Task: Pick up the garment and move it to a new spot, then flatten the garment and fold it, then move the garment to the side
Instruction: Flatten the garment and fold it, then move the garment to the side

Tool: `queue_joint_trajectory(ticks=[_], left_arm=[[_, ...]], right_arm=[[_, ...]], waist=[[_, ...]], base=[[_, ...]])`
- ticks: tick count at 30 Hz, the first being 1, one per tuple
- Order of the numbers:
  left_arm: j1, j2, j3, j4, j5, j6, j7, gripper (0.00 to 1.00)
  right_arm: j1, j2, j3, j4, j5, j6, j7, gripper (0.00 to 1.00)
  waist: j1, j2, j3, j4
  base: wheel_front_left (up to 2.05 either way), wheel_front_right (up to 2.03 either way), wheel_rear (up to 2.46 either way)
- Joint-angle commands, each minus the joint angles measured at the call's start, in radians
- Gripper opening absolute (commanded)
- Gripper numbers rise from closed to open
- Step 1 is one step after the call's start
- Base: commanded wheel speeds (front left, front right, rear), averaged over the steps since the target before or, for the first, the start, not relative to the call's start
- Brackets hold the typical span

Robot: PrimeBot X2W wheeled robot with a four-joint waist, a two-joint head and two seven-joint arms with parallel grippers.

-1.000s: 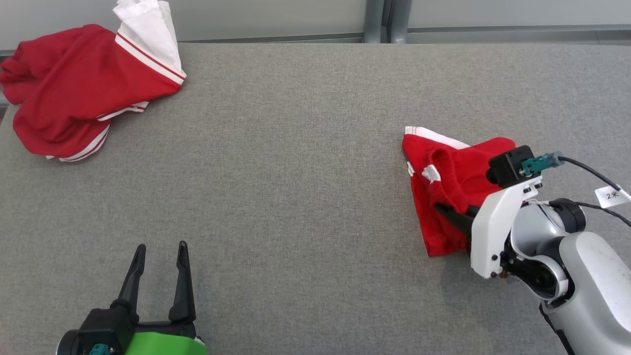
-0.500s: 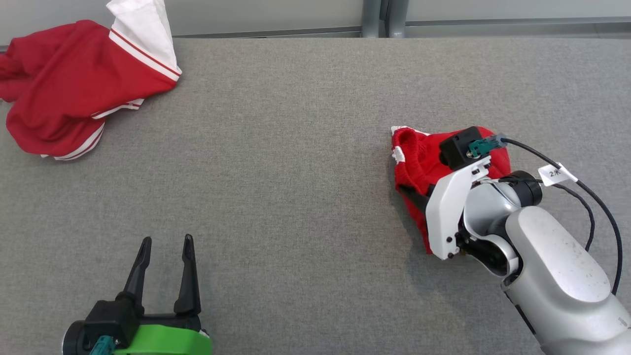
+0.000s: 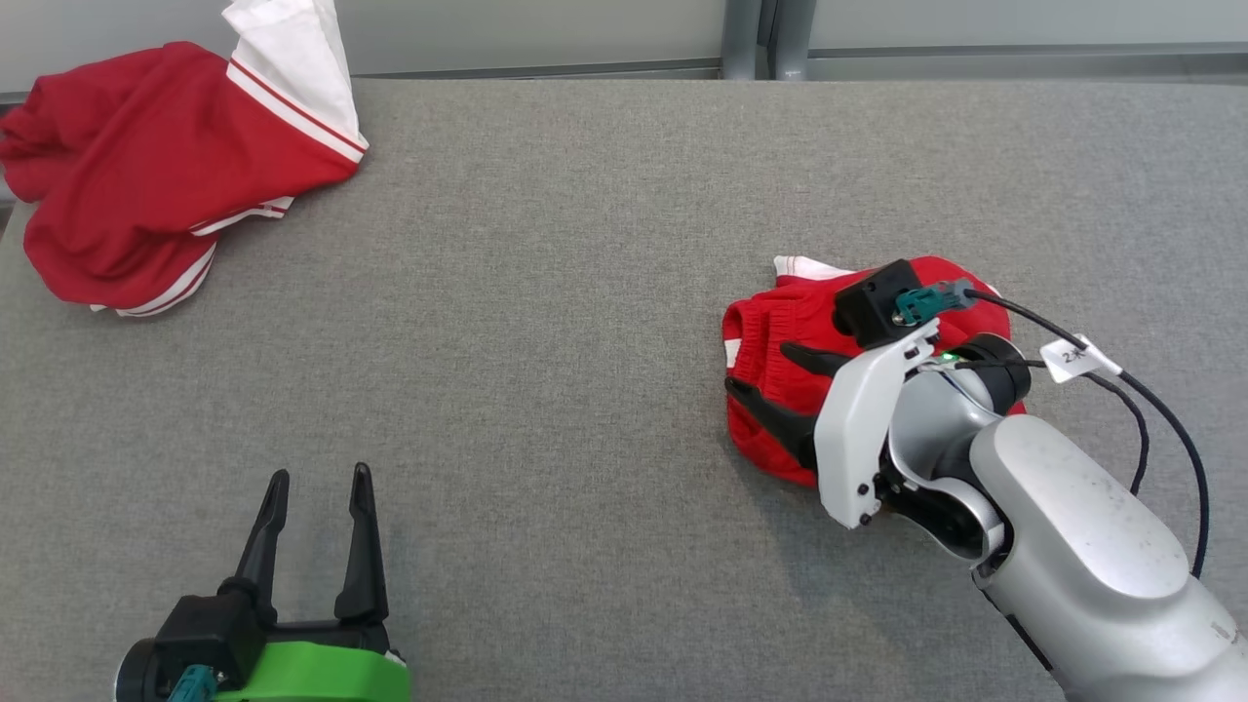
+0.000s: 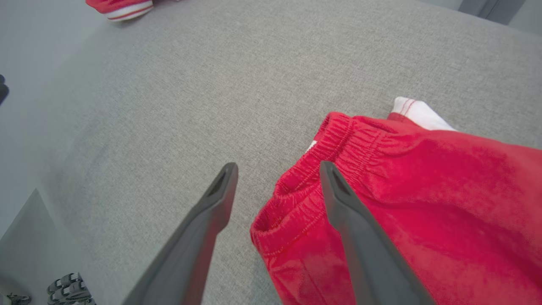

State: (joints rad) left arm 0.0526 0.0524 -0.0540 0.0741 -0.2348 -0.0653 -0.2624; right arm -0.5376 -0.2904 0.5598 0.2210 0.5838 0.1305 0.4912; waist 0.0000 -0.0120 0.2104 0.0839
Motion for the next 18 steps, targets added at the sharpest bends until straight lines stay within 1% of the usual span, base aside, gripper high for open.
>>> queue_joint_trajectory(ticks=[1, 5, 10, 11, 13, 16, 18], left_arm=[[0.01, -0.001, 0.01, -0.003, -0.001, 0.007, -0.003, 1.0], [0.03, -0.001, 0.027, -0.019, 0.007, 0.012, -0.003, 1.0], [0.038, -0.001, 0.041, -0.039, 0.015, 0.01, -0.003, 1.0], [0.038, -0.001, 0.041, -0.039, 0.015, 0.01, -0.003, 1.0], [0.029, -0.001, 0.041, -0.047, 0.02, 0.005, -0.003, 1.0], [0.018, -0.001, 0.037, -0.051, 0.022, 0.001, -0.003, 1.0], [0.014, -0.001, 0.032, -0.05, 0.018, 0.001, -0.003, 1.0]], right_arm=[[0.032, -0.018, -0.015, -0.041, 0.033, 0.0, -0.018, 1.0], [0.105, -0.081, -0.093, -0.125, 0.062, 0.0, -0.019, 1.0], [0.233, -0.163, -0.245, -0.181, 0.059, 0.0, 0.024, 1.0], [0.233, -0.163, -0.245, -0.181, 0.059, 0.0, 0.024, 1.0], [0.271, -0.177, -0.303, -0.178, 0.045, 0.0, 0.042, 1.0], [0.304, -0.168, -0.383, -0.156, 0.028, 0.0, 0.063, 1.0], [0.311, -0.145, -0.423, -0.138, 0.021, 0.0, 0.074, 1.0]], waist=[[0.0, 0.012, -0.009, -0.004], [0.0, 0.012, -0.023, -0.016], [0.0, 0.012, -0.017, -0.03], [0.0, 0.012, -0.017, -0.03], [0.0, 0.012, -0.011, -0.03], [0.0, 0.012, -0.003, -0.025], [0.0, 0.012, 0.001, -0.02]], base=[[0.0, 0.0, 0.0], [0.0, 0.0, 0.0], [0.0, 0.0, 0.0], [0.0, 0.0, 0.0], [0.0, 0.0, 0.0], [0.0, 0.0, 0.0], [0.0, 0.0, 0.0]])
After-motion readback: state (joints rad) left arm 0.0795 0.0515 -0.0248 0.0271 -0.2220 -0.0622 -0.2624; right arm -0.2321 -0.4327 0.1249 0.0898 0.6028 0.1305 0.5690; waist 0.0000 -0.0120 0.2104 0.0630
